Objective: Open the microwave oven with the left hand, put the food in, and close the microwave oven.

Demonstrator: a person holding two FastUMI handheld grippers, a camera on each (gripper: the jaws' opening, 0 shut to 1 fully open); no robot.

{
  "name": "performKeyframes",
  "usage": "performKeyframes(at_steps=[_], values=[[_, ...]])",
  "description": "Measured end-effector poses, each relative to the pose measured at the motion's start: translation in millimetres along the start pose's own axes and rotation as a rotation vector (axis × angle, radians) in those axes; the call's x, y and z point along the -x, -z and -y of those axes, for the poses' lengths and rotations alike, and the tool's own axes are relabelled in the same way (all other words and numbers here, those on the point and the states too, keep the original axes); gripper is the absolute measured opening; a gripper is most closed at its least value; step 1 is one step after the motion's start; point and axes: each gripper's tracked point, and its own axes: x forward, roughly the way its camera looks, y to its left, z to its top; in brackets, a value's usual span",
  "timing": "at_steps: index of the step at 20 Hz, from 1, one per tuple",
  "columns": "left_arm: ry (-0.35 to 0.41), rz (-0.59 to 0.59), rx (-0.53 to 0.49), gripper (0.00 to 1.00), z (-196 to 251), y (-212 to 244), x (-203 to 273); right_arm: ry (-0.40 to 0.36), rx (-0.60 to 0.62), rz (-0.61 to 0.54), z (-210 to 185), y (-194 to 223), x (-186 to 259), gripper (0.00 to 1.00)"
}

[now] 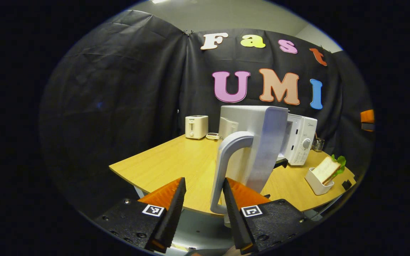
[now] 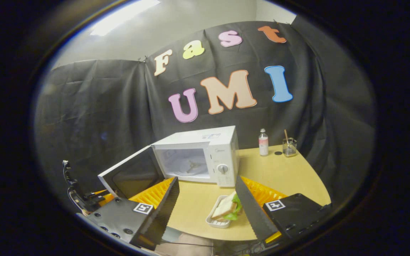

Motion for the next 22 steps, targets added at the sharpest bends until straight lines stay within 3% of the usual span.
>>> performKeyframes(at_steps=[5,9,14,15,18,21,22], values=[[-0.085,0.001,0.007,1.0,-40.9,-1.9,6.9,-0.019,-0.011,-0.043,-3.9,18.5,-21.5,0.89],[-0.237,0.033,-0.057,1.0,-93.6,-16.1,11.5,0.0,-0.027,-0.079,6.8,28.5,-35.6,0.89],[-0.368,0.072,-0.027,1.0,-143.1,-39.6,17.8,0.049,-0.035,-0.175,29.4,45.7,-49.4,0.89],[-0.387,0.083,-0.021,0.99,-150.5,-43.9,17.5,0.07,-0.037,-0.214,38.7,53.4,-51.3,0.98],[-0.428,0.116,0.002,0.98,-169.4,-57.5,11.8,0.105,-0.056,-0.316,57.8,67.3,-57.2,0.98],[-0.418,0.111,0.0,0.96,-172.8,-62.5,-7.9,0.105,-0.078,-0.432,72.3,85.7,-64.6,0.98],[-0.422,0.104,-0.007,0.96,-176.2,-60.9,-13.4,0.105,-0.102,-0.475,76.5,91.8,-66.2,0.9]])
